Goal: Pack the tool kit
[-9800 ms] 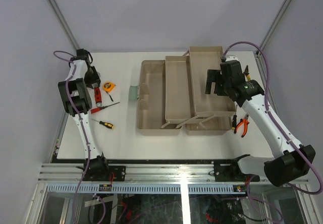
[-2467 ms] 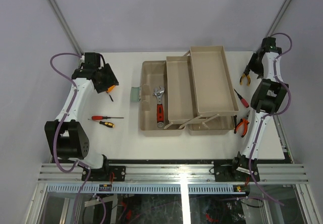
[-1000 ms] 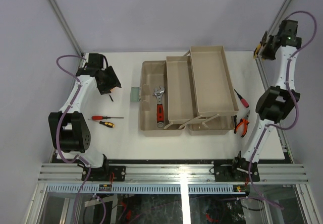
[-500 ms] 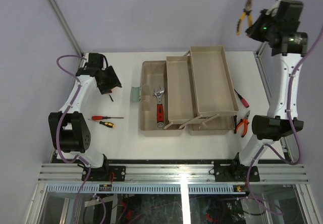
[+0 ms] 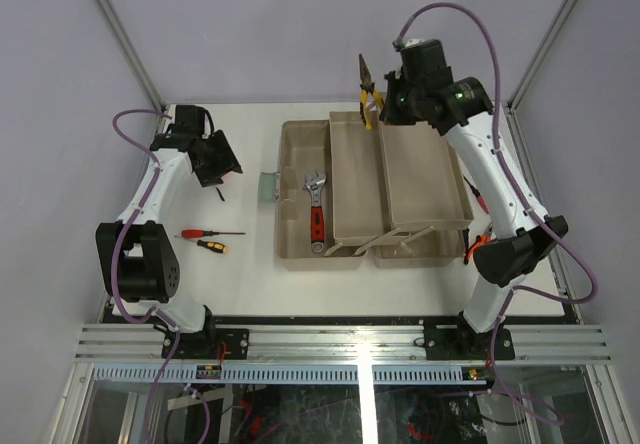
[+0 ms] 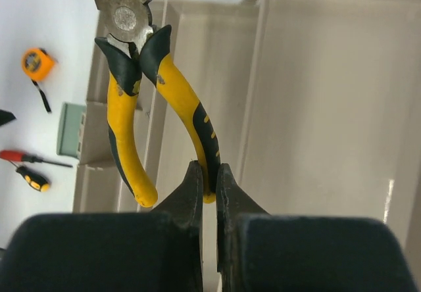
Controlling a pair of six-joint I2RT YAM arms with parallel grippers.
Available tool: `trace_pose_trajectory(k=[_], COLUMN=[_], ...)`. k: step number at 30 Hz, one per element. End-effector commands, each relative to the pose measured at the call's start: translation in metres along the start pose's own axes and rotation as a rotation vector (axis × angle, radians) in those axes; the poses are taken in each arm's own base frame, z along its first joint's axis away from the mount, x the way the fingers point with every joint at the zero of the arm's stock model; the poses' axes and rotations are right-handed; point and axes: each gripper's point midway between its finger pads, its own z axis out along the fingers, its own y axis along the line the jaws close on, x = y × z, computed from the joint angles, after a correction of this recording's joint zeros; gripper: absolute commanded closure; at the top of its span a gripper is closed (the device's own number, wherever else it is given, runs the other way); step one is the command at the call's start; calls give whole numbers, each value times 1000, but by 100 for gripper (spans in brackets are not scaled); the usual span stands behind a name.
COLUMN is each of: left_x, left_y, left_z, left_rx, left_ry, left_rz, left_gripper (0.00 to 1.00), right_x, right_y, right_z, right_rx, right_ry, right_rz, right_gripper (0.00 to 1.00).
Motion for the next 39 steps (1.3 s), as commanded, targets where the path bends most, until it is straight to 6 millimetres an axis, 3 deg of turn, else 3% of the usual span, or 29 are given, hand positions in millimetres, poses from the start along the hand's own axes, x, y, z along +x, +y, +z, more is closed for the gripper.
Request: trace_pose_trajectory(k=[1, 9, 20, 29, 39], left_x=[-19, -16, -13, -13, -6], left_y=[-15, -14, -14, -15, -13], left_z=[-10, -12, -18, -22, -23], left_rx=[52, 55, 62, 66, 65], left_ry=[-66, -62, -70, -77, -70], left_rz=[0, -1, -1, -4, -6], left_gripper=[44, 44, 44, 44, 44], right_x=[6, 55, 80, 94, 117], right_y=[21, 37, 24, 15, 2], right_z=[3, 51, 104, 122, 118], right_rx=[39, 141, 277, 321, 351], right_ry=[-53, 50, 130, 192, 280], right_rz=[39, 6, 1, 10, 70], right_gripper=[100, 100, 100, 100, 100])
